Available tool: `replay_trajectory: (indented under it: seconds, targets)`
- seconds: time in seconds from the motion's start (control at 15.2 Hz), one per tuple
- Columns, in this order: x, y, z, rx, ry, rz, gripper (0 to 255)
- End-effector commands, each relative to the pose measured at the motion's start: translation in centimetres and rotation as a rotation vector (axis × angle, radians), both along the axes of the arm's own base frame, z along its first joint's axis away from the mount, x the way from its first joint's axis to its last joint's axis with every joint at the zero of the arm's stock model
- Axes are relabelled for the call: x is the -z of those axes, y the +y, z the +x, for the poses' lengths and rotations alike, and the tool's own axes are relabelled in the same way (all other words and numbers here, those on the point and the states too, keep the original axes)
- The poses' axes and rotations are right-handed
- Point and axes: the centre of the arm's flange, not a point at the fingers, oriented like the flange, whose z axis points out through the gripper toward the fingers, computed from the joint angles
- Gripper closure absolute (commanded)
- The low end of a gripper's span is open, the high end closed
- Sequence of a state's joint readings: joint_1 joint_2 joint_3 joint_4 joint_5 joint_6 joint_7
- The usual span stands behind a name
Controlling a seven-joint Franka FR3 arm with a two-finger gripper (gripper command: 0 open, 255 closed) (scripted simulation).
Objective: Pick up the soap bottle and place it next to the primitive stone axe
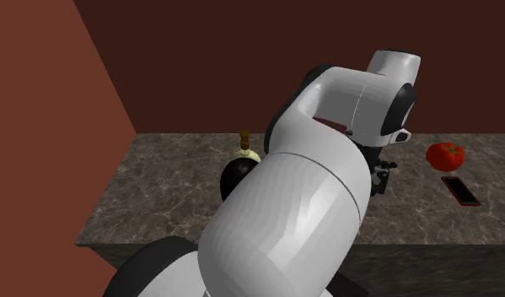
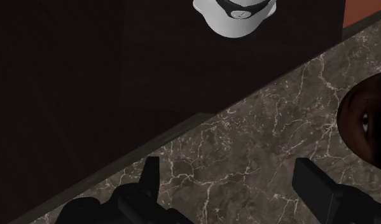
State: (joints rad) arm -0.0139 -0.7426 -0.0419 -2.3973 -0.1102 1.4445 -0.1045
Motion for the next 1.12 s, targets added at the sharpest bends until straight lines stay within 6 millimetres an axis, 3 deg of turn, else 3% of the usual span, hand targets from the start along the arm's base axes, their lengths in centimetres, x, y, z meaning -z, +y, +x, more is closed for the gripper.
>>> replay_trajectory:
  seconds: [0.0, 1.06]
  targets:
    - [0.0, 0.0, 0.0, 0.000, 0.000, 0.000, 0]
    - [1.7, 20.3, 4.4, 0.016, -0.019, 0.008, 0]
